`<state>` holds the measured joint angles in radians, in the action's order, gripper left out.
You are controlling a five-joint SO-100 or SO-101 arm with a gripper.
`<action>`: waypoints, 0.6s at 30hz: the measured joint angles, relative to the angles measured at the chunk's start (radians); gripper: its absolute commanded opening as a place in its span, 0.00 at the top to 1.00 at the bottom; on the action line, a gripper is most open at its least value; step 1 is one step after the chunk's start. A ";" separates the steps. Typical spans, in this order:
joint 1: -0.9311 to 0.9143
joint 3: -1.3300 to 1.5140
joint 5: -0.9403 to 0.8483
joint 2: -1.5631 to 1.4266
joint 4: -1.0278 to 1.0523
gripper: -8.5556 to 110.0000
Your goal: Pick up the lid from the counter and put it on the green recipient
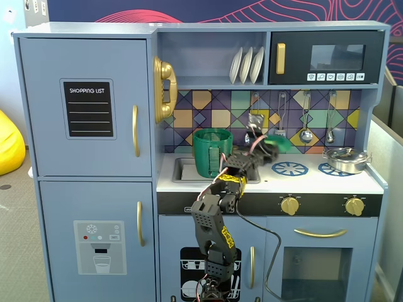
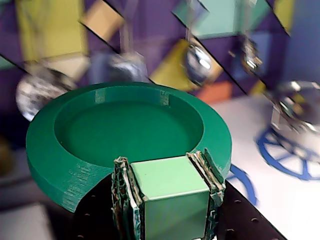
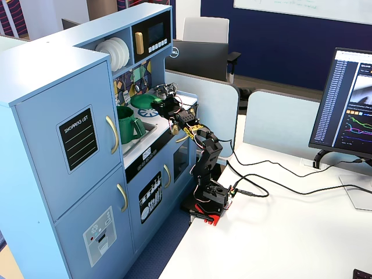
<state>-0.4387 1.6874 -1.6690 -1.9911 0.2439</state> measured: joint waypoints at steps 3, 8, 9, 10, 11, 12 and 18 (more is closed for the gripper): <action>0.057 -0.081 0.000 -0.031 0.104 0.93; 0.153 -0.167 -0.015 -0.071 0.225 0.93; 0.170 -0.186 -0.021 -0.071 0.245 0.93; 0.187 -0.207 -0.026 -0.071 0.265 0.93; 0.202 -0.225 -0.035 -0.071 0.288 0.93; 0.216 -0.242 -0.041 -0.071 0.307 0.93; 0.313 -0.282 -0.063 -0.071 0.379 0.93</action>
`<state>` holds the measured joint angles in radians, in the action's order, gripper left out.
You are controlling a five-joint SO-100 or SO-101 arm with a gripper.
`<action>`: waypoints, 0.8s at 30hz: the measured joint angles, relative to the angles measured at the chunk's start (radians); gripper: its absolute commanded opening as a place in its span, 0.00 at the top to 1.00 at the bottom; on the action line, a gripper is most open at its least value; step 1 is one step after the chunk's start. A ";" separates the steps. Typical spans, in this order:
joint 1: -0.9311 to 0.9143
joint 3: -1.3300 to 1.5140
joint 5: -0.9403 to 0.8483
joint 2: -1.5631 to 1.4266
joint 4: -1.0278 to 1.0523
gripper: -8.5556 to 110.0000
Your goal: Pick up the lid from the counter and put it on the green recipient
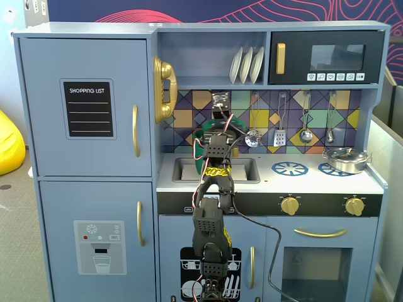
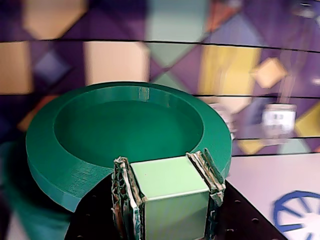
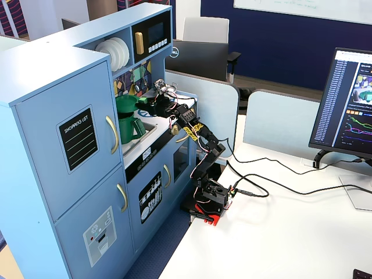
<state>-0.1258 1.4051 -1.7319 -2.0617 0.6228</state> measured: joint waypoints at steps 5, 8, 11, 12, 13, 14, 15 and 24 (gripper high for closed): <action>0.026 -0.002 -0.002 0.000 0.003 0.93; 0.038 -0.002 -0.002 0.000 0.003 0.93; 0.054 -0.002 -0.002 0.003 0.003 0.93; 0.057 -0.002 -0.002 0.008 0.003 0.93; 0.057 -0.002 -0.002 0.014 0.003 0.93; 0.058 -0.002 -0.002 0.020 0.003 0.93; 0.057 -0.002 -0.002 0.028 0.003 0.93; 0.048 -0.012 0.009 0.074 0.002 0.93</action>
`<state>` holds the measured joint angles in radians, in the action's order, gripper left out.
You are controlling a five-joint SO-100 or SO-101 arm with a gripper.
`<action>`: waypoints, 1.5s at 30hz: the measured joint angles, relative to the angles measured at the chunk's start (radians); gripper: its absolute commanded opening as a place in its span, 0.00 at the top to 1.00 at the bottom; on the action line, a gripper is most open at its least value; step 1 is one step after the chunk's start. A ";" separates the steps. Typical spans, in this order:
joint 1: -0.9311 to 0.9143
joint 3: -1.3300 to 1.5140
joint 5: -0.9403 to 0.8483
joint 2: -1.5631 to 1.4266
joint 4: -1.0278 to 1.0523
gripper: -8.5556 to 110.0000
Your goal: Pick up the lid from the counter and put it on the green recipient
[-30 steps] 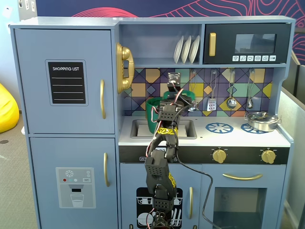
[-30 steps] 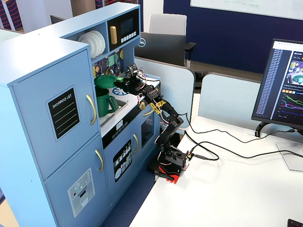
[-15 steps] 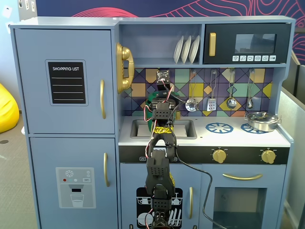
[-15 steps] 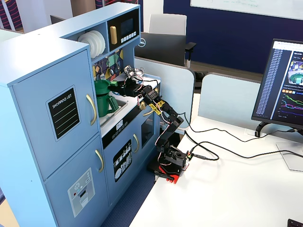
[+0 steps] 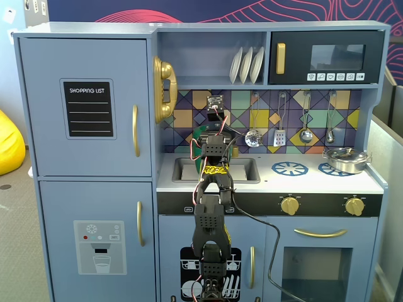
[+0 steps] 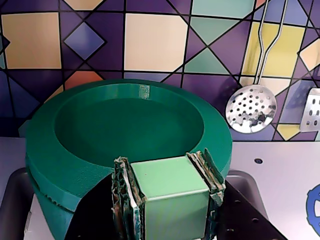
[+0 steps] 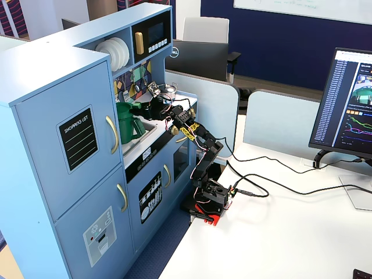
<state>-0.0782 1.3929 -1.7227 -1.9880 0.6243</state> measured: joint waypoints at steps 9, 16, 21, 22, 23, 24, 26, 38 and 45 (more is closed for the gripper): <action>0.002 -0.025 0.002 0.040 -0.018 0.93; 0.006 -0.028 -0.009 0.044 -0.018 0.93; 0.014 -0.028 -0.011 0.044 -0.018 0.93; 0.014 -0.028 -0.011 0.044 -0.018 0.93; 0.018 -0.028 -0.011 0.044 -0.018 0.93; 0.021 -0.028 -0.011 0.044 -0.018 0.93; 0.029 -0.028 -0.011 0.044 -0.018 0.93; 0.041 -0.028 -0.034 0.044 -0.021 0.93; 0.041 -0.028 -0.026 0.040 -0.015 0.71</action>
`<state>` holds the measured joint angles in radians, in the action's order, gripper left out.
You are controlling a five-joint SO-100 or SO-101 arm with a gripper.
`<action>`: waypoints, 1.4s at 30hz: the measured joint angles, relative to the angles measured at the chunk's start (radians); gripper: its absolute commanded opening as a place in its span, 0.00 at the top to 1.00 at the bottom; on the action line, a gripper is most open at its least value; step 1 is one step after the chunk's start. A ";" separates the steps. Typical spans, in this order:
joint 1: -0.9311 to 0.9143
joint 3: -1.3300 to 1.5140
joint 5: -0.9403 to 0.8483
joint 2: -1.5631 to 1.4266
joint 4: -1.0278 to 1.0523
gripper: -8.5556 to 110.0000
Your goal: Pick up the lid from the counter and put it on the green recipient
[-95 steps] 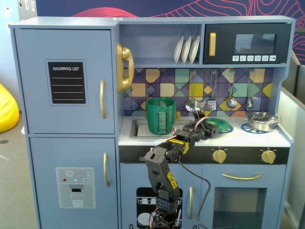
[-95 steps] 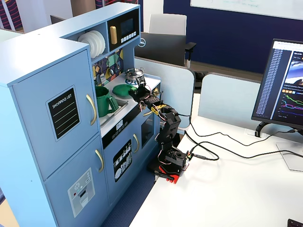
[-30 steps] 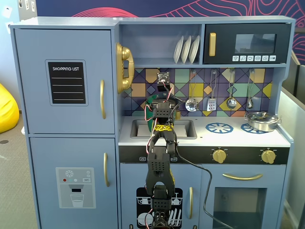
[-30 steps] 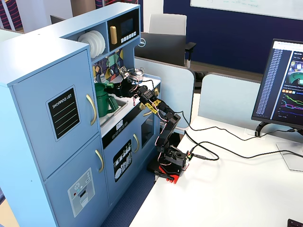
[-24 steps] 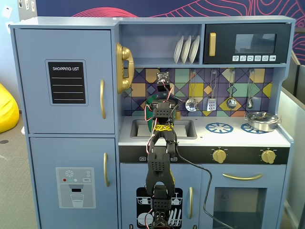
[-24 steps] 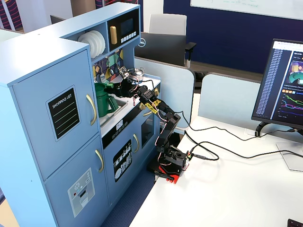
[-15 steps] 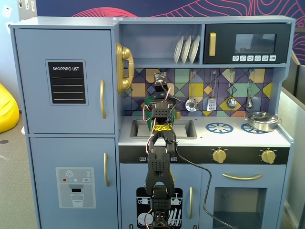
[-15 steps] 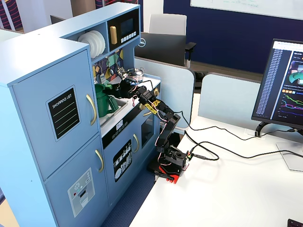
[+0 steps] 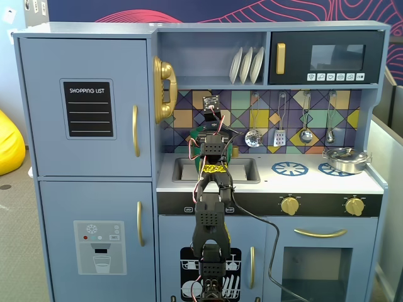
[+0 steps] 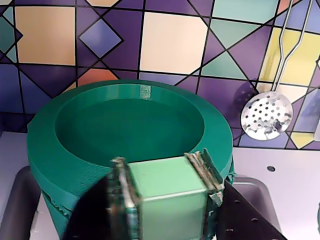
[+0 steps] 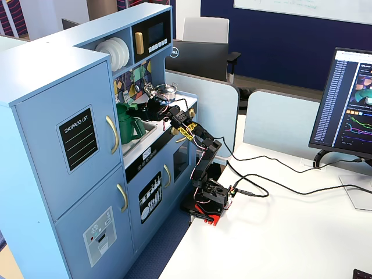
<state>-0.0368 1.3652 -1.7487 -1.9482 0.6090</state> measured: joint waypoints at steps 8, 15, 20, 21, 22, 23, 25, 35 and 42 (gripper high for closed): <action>-0.020 0.000 0.037 -0.052 0.020 0.65; -0.035 0.006 0.028 -0.239 0.170 0.67; -0.055 0.160 0.028 -0.472 0.353 0.73; -0.049 0.212 0.028 -0.528 0.388 0.77; -0.044 0.275 0.028 -0.586 0.420 0.80; -0.044 0.341 0.028 -0.644 0.448 0.83; -0.044 0.482 0.031 -0.738 0.492 0.91; -0.009 1.295 0.132 -1.085 0.657 0.92; 0.026 1.559 0.221 -1.209 0.723 0.92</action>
<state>-0.0107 2.9238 -1.5278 -3.1569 1.3315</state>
